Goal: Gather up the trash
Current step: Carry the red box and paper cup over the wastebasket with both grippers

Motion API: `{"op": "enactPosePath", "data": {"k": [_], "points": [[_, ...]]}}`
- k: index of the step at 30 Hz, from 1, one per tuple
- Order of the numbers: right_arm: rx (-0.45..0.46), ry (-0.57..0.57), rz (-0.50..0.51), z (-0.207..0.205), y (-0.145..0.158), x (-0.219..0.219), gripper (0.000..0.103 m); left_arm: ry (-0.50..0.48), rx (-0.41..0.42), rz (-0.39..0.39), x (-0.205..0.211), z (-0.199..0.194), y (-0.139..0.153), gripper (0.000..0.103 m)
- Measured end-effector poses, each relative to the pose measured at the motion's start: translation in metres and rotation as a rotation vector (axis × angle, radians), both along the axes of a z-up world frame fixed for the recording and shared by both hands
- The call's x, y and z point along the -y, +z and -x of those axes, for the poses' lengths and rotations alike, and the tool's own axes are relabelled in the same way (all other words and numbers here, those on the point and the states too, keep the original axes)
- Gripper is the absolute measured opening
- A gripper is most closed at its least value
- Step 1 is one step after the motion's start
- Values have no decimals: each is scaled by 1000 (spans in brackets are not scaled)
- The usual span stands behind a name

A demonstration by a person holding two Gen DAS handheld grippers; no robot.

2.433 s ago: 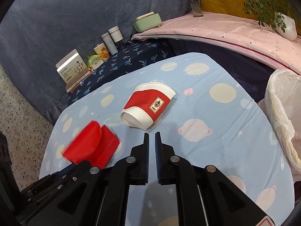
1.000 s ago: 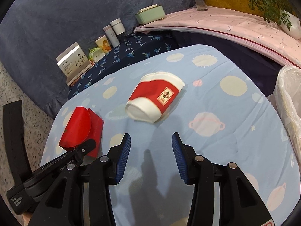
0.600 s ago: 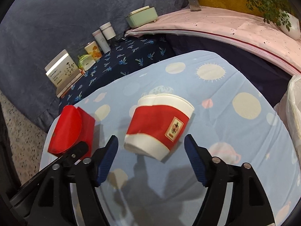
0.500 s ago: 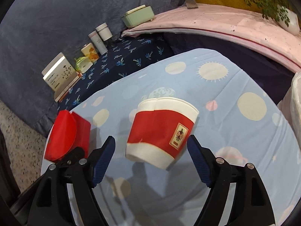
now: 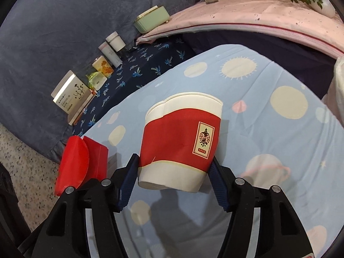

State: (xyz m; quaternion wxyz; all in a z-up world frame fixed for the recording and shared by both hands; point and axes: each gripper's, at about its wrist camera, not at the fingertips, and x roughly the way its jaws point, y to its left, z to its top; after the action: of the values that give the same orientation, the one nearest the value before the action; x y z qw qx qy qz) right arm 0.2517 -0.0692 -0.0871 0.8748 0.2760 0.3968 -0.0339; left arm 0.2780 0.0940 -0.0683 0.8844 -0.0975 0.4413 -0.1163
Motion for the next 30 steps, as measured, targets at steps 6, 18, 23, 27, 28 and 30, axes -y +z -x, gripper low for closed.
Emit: {"op": "enactPosePath", "data": {"k": [6,18,23,27,28,30], "points": [[20,-22,-1,39,17,18,61,-47,14,-6,27,28,15,0],[58,-108,19,127,44,86,61,-180,54,-30,107,98,44,0],[72,-166,28,162,50,127,61,-259,72,-46,153,123,52,0],[82,-223,41,188,54,161,61,-318,82,-52,186,138,55,0],[84,-237,43,194,54,170,61,-334,83,-52,195,141,56,0],[83,-265,52,204,54,185,61,-369,84,-51,212,147,56,0]]}}
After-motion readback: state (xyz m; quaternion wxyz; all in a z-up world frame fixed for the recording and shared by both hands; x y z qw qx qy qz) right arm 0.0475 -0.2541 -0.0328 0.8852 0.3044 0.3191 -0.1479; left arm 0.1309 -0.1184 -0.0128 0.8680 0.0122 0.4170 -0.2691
